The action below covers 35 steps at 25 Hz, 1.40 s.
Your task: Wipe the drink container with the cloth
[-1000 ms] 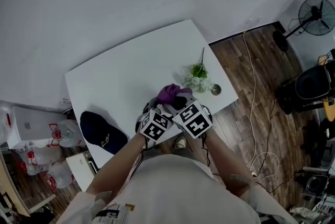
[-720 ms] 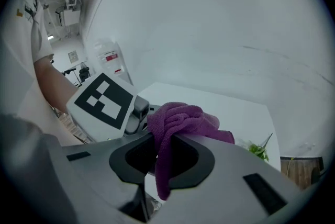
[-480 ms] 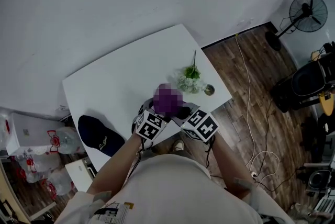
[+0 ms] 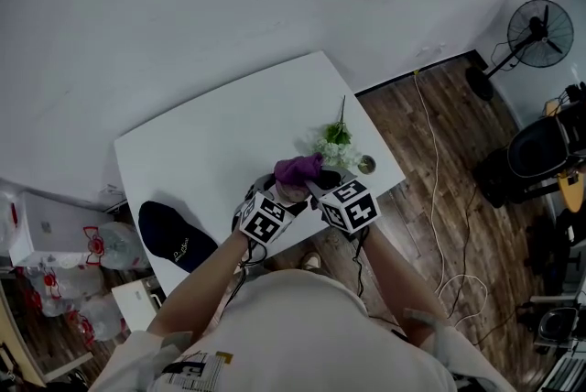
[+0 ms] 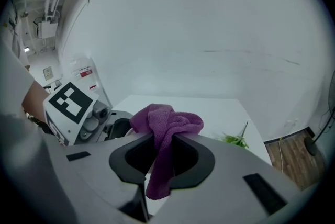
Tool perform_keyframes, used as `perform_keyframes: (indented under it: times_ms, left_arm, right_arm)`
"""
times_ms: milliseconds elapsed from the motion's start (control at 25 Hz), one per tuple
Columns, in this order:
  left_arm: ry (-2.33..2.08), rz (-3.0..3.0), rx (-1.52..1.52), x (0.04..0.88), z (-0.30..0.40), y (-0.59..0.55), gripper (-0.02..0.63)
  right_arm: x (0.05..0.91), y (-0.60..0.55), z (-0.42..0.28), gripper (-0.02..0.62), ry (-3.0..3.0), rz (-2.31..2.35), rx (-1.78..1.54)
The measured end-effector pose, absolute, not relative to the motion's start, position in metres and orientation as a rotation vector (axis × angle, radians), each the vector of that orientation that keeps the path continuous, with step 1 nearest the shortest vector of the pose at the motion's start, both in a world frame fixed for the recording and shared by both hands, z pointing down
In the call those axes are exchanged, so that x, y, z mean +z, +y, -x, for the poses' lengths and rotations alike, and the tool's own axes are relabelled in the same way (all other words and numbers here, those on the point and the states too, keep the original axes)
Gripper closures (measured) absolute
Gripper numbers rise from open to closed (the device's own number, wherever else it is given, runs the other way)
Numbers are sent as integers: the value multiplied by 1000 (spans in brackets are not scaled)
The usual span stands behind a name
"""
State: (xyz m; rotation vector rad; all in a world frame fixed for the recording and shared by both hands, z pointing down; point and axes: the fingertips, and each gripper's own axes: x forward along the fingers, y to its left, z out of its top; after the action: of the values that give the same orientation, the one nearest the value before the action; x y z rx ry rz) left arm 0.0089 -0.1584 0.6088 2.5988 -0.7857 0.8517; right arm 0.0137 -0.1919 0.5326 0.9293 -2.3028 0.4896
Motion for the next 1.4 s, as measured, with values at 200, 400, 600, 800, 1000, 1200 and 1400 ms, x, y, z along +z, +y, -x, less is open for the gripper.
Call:
perform_keyframes:
  times_ms: [200, 400, 600, 800, 1000, 1200, 1400]
  left_arm:
    - [-799, -2596, 898, 611, -6, -158, 204]
    - [-826, -2601, 901, 610, -6, -158, 209]
    - [-773, -2627, 930, 610, -4, -154, 210]
    - [-793, -2604, 897, 611, -4, -156, 216]
    - [-756, -2611, 901, 611, -6, -155, 219]
    - [-751, -2593, 903, 611, -6, -155, 219]
    - [-737, -2592, 915, 610, -4, -157, 219]
  right_arm:
    - [530, -200, 12, 511, -2288, -905, 446]
    - [529, -169, 43, 511, -2279, -760, 326]
    - [525, -139, 21, 511, -2309, -661, 367]
    - [533, -139, -16, 511, -2257, -750, 409]
    - [539, -170, -40, 512, -2200, -956, 375]
    - [540, -191, -34, 515, -2173, -991, 361]
    - [529, -206, -22, 517, -2207, -999, 321]
